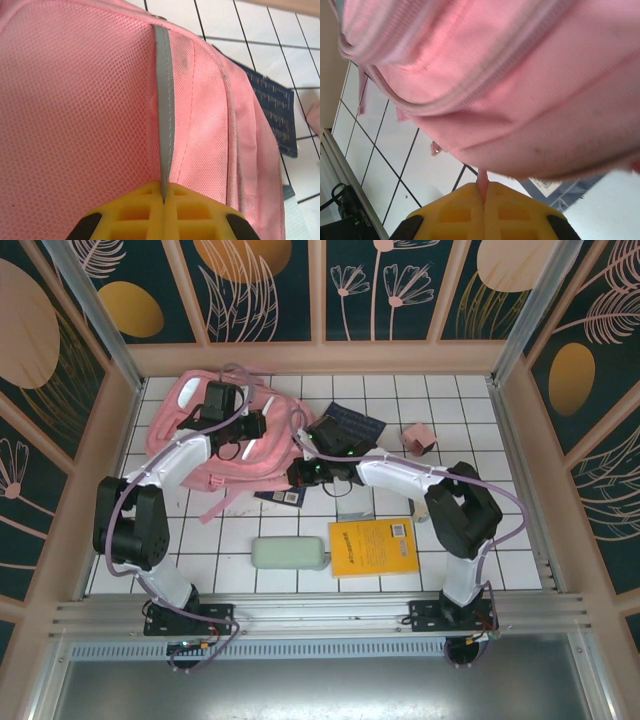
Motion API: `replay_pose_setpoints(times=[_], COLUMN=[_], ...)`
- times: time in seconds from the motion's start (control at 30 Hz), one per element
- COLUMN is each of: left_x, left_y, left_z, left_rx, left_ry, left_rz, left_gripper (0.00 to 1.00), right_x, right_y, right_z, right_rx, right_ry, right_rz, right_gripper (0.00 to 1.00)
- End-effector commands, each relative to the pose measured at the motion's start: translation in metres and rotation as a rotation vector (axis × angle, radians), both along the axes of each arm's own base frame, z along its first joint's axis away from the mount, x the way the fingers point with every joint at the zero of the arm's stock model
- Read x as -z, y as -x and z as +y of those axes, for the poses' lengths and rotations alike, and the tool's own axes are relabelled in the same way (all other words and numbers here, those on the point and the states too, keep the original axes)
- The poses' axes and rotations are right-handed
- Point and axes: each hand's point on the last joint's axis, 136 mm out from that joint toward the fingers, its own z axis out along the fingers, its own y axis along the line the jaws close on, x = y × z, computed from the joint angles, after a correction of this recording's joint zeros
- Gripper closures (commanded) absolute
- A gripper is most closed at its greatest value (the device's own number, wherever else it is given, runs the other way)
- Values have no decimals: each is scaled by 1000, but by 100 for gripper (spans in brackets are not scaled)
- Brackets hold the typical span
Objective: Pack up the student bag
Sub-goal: Unzip the student bag at the top-left of the table.
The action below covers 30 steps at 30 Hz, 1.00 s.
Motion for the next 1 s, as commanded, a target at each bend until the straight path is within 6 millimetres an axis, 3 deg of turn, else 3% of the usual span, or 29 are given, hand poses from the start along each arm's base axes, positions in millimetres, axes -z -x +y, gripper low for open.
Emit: replay_pose_setpoints(times=[0.0,0.23,0.5,0.57,0.63,0.8,0.87,0.9,0.97], left_x=[-38,-50,-49,-49,-51,-69,-79,-85,-87], left_y=[-13,-16,-20,-20,-21,-17,-3,8,33], left_z=[20,41,44,35,23,15,22,27,39], left_rx=[-51,-98,-104,-73,-47,-65,-127,-174,-275], left_ry=[-52,-102,-127,-84,-11,96,142,178,259], left_rz=[-102,-140,-136,-130,-122,-101,-104,-112,-102], left_gripper=[100,100,100,100,71,47,27,4,1], right_x=[-25,-26,-25,-28,-30,-37,-46,-49,-56], right_y=[-13,-25,-31,-23,-7,17,17,15,12], right_z=[-14,-41,-48,-39,-20,21,31,35,42], right_rx=[28,73,83,50,-15,-80,-73,-64,-48], right_ry=[-42,-37,-44,-93,-154,-225,-268,-287,-318], right_rz=[-65,-62,-43,-14,45,92,103,104,101], right_gripper=[100,100,100,100,100,100,100,100,100])
